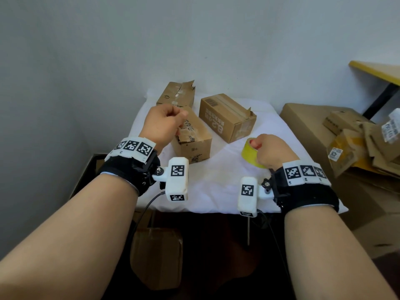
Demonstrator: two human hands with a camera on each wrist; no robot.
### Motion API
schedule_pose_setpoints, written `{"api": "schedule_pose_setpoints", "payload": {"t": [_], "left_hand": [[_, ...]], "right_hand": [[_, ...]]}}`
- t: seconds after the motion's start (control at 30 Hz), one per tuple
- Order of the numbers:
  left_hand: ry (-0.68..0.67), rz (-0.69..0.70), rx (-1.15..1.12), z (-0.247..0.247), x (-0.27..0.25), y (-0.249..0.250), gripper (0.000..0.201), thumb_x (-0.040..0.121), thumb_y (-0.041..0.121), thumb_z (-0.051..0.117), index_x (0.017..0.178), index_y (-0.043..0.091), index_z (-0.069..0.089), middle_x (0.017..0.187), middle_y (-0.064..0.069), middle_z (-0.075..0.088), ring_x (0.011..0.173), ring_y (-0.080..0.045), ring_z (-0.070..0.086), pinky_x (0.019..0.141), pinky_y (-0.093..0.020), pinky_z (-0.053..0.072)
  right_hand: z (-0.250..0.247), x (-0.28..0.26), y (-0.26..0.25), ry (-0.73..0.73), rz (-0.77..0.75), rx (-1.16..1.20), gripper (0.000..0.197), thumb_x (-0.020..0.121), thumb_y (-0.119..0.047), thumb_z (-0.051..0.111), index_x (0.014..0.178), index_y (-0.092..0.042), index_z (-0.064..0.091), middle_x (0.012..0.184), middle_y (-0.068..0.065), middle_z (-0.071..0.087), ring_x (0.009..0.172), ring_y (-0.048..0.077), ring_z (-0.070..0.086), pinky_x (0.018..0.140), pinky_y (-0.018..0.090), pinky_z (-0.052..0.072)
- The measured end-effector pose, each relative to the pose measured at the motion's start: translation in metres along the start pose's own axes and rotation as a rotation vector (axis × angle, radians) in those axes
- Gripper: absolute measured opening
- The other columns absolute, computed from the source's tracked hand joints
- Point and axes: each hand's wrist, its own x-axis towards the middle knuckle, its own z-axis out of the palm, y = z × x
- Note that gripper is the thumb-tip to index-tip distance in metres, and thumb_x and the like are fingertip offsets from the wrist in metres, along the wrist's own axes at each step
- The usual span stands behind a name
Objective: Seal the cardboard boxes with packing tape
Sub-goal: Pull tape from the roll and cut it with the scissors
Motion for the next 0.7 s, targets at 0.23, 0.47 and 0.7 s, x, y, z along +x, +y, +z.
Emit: {"api": "schedule_pose_setpoints", "payload": {"t": [0.23, 0.47, 0.7], "left_hand": [[-0.113, 0.055, -0.066, 0.007, -0.009, 0.017, 0.008, 0.096, 0.013, 0.064, 0.1, 0.008, 0.069, 0.076, -0.001, 0.063, 0.053, -0.007, 0.056, 0.049, -0.017, 0.043], [-0.288, 0.088, -0.084, 0.019, -0.023, 0.03, 0.03, 0.091, 0.006, 0.069, 0.119, 0.015, 0.064, 0.104, 0.001, 0.065, 0.073, -0.014, 0.064, 0.06, -0.027, 0.052], [-0.368, 0.084, -0.088, 0.028, -0.03, 0.036, 0.06, 0.079, 0.001, 0.079, 0.133, 0.018, 0.057, 0.124, -0.001, 0.062, 0.089, -0.028, 0.066, 0.088, -0.045, 0.056]], "right_hand": [[-0.017, -0.015, -0.027, -0.042, -0.082, 0.833, 0.04, 0.09, 0.013, 0.063, 0.115, -0.019, 0.062, 0.103, 0.0, 0.069, 0.088, 0.016, 0.068, 0.071, 0.026, 0.055], [-0.019, -0.024, -0.047, -0.073, -0.1, 1.058, 0.043, 0.092, 0.008, 0.064, 0.127, -0.018, 0.063, 0.103, -0.001, 0.075, 0.086, 0.013, 0.07, 0.069, 0.024, 0.053], [-0.026, -0.035, -0.059, -0.158, -0.069, 1.275, 0.025, 0.105, -0.031, 0.055, 0.118, -0.015, 0.068, 0.113, 0.01, 0.075, 0.09, 0.02, 0.072, 0.065, 0.027, 0.056]]}}
